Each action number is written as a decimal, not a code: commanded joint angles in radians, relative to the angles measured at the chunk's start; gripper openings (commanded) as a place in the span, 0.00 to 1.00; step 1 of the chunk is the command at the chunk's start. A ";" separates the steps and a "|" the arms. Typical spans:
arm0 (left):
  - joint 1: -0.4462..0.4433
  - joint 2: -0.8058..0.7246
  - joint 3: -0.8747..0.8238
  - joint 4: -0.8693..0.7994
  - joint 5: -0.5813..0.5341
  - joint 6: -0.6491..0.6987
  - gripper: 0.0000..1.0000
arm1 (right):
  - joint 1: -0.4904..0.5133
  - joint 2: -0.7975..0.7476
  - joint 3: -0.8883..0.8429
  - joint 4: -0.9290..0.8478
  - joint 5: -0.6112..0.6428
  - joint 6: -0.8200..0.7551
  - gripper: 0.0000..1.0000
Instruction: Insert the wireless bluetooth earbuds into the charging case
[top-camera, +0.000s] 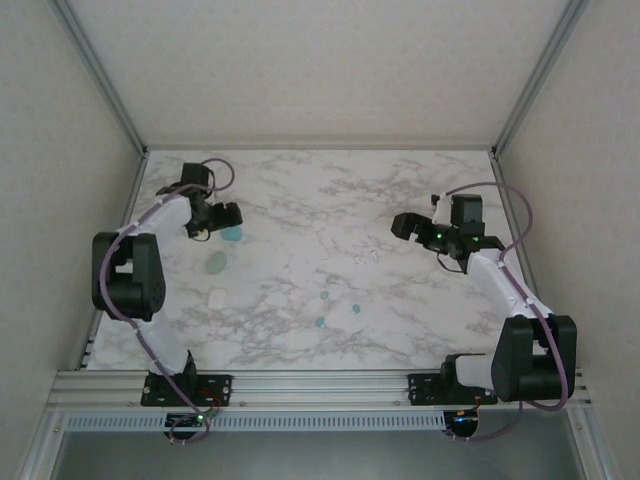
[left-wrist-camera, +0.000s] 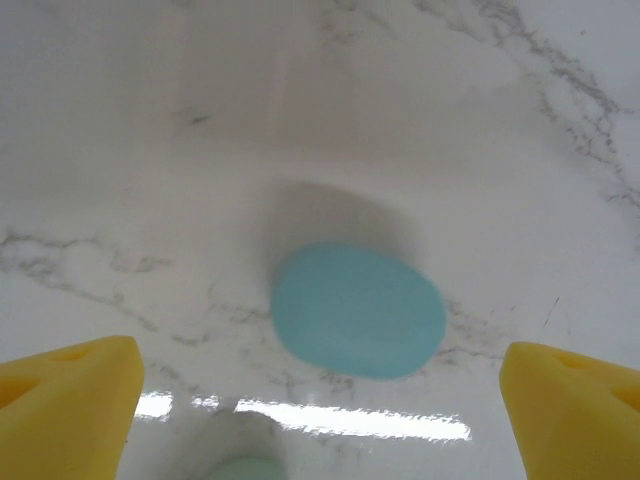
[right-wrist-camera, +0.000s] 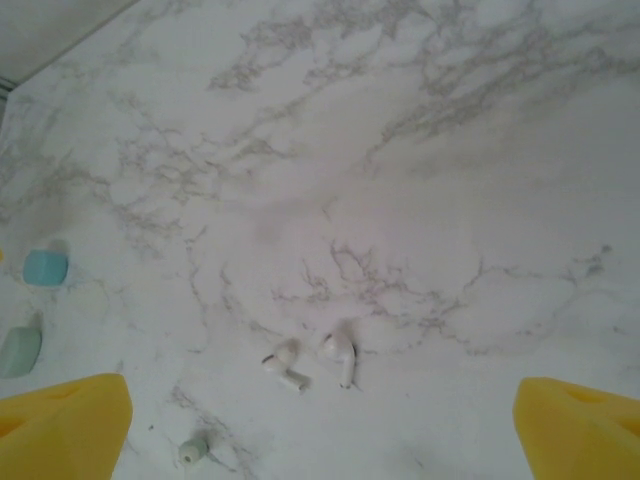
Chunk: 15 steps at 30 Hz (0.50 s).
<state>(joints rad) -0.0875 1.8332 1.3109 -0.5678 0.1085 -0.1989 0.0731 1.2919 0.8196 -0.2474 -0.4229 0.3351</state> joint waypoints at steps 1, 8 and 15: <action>-0.044 0.070 0.094 -0.114 -0.068 0.016 0.92 | 0.006 -0.013 -0.027 -0.019 0.006 0.018 0.99; -0.091 0.170 0.185 -0.187 -0.167 0.054 0.86 | 0.007 -0.023 -0.040 -0.053 0.031 0.010 0.99; -0.100 0.237 0.228 -0.218 -0.173 0.085 0.79 | 0.006 -0.045 -0.034 -0.085 0.041 0.004 0.99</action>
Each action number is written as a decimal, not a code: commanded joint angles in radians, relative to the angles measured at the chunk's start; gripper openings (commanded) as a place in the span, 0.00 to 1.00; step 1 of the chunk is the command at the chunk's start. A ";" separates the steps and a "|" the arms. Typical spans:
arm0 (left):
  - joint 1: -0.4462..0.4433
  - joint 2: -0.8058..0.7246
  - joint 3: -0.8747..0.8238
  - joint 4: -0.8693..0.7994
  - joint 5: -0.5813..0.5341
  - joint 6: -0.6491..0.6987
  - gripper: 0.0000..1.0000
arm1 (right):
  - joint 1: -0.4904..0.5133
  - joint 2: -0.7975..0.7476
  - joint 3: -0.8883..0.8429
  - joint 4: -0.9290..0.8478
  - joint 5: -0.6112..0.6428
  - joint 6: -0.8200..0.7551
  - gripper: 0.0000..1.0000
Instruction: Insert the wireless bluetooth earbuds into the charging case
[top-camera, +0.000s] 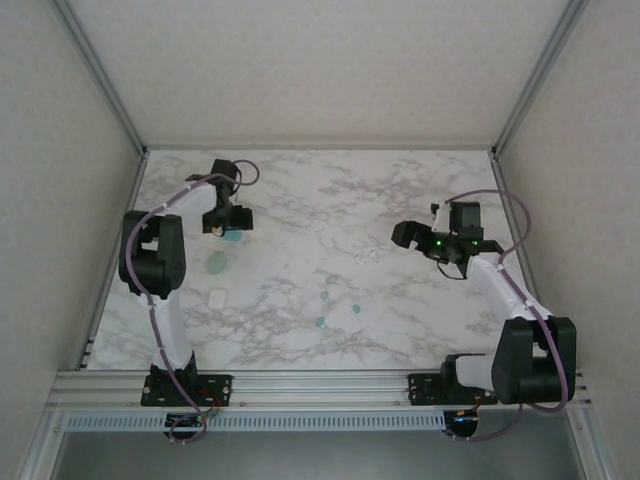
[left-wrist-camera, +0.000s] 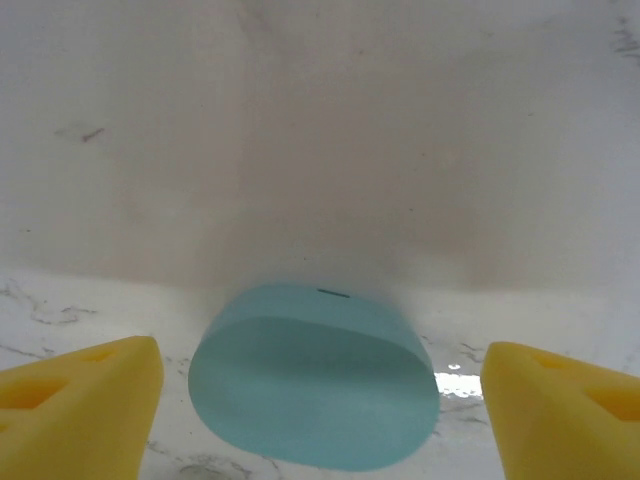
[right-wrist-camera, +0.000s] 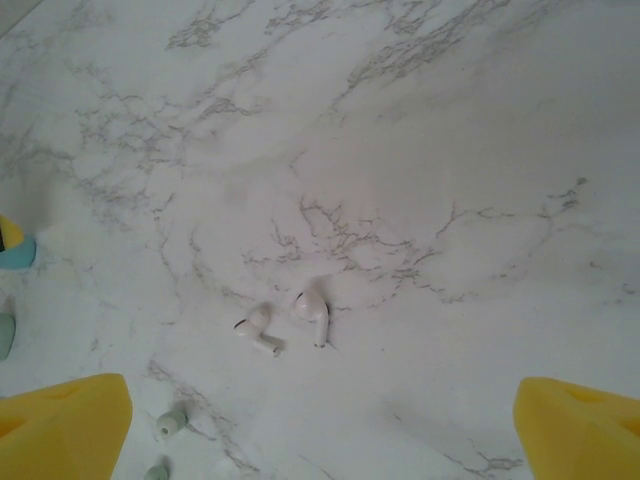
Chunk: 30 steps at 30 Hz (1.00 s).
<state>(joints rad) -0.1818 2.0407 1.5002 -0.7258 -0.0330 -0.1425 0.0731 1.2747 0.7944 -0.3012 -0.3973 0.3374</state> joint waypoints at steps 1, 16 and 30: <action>-0.007 0.038 0.045 -0.066 -0.030 0.031 0.78 | 0.007 -0.031 -0.010 -0.034 0.018 0.005 0.99; -0.044 0.080 0.085 -0.105 -0.005 0.056 0.56 | 0.006 -0.057 -0.030 -0.041 0.040 0.033 0.99; -0.363 0.031 0.114 -0.091 0.058 -0.115 0.56 | 0.005 -0.060 -0.064 -0.007 0.055 0.055 0.99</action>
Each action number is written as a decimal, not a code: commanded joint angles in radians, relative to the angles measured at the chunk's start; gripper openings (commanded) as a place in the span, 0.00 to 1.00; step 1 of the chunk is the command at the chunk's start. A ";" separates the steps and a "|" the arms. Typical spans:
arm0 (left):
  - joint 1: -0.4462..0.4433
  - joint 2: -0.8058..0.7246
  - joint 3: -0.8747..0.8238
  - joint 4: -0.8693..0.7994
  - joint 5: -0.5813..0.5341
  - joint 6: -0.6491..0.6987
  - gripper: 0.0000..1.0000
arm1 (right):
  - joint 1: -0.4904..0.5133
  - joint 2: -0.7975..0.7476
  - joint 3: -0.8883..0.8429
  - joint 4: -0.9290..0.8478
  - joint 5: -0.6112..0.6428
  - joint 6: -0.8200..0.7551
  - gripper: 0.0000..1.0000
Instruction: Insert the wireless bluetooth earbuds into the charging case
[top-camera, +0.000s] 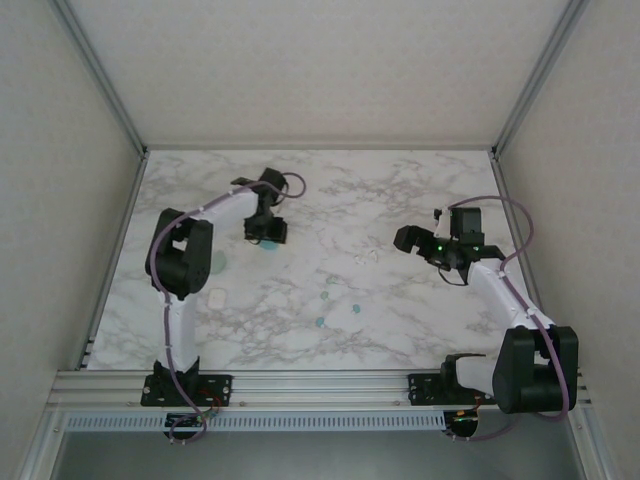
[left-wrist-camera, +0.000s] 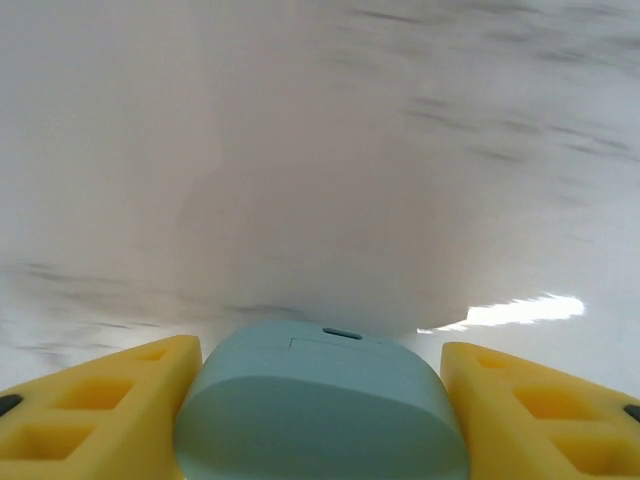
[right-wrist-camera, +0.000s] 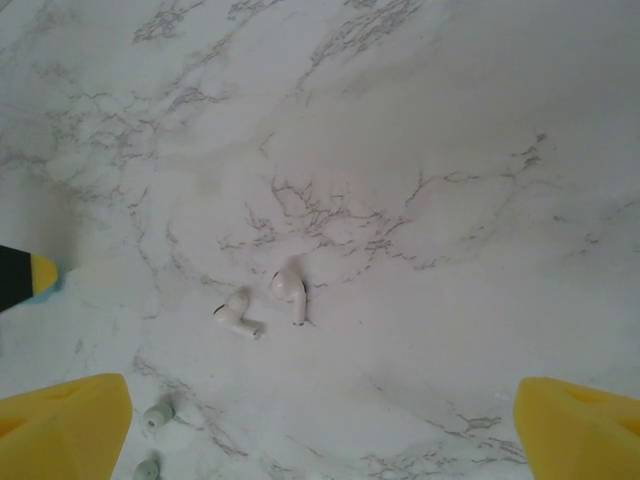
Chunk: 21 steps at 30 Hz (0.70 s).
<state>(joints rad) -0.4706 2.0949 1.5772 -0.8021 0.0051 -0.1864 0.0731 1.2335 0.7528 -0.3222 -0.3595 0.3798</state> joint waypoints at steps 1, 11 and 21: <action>-0.100 -0.013 0.048 -0.012 0.013 -0.083 0.56 | 0.007 -0.020 -0.026 0.014 0.022 0.012 0.99; -0.268 0.151 0.206 -0.019 -0.044 -0.171 0.56 | 0.006 -0.047 -0.046 -0.006 0.041 -0.005 0.99; -0.292 0.187 0.231 -0.024 -0.091 -0.196 0.68 | 0.008 -0.061 -0.044 -0.009 0.032 -0.002 0.99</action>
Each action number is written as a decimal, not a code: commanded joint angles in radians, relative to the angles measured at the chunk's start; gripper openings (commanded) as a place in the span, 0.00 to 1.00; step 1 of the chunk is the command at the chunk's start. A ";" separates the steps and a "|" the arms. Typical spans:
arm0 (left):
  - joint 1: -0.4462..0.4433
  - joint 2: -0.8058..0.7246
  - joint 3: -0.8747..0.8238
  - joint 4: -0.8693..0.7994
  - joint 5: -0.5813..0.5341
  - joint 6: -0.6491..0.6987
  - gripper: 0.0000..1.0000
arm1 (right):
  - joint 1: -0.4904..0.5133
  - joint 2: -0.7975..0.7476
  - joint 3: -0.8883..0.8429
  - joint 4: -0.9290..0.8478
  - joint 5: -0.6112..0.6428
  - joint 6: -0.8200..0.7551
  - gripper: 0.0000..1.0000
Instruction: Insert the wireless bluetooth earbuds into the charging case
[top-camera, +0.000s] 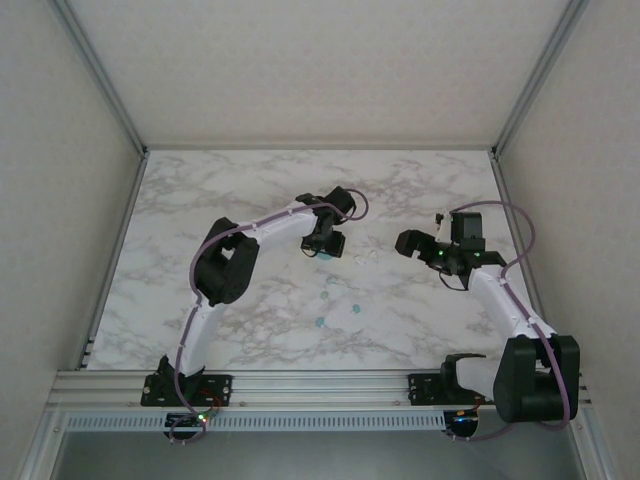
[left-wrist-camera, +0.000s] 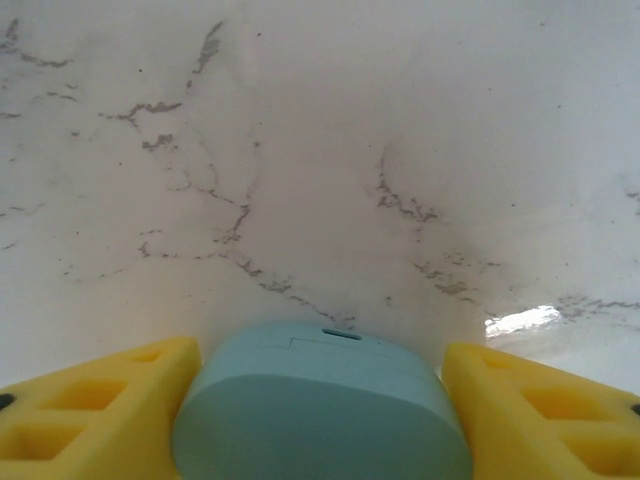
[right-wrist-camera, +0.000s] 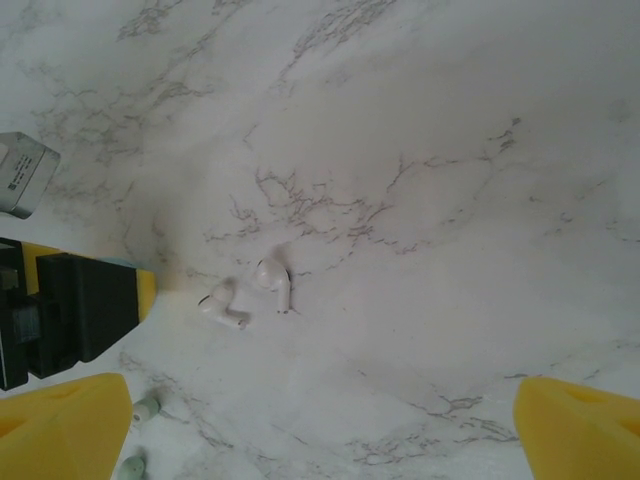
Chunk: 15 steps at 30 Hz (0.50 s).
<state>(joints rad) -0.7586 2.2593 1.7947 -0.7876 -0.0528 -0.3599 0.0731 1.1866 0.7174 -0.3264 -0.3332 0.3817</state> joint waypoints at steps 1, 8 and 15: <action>-0.004 0.015 0.010 -0.036 -0.026 -0.019 0.70 | 0.008 -0.010 -0.007 -0.003 0.003 -0.006 0.99; -0.003 -0.132 -0.018 0.008 -0.052 -0.023 1.00 | 0.033 0.047 0.055 0.010 -0.060 -0.103 0.98; 0.003 -0.508 -0.319 0.236 -0.310 -0.037 1.00 | 0.150 0.241 0.228 -0.002 -0.045 -0.301 0.80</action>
<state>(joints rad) -0.7582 1.9411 1.5902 -0.6685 -0.1925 -0.3794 0.1661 1.3472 0.8543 -0.3332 -0.3687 0.2150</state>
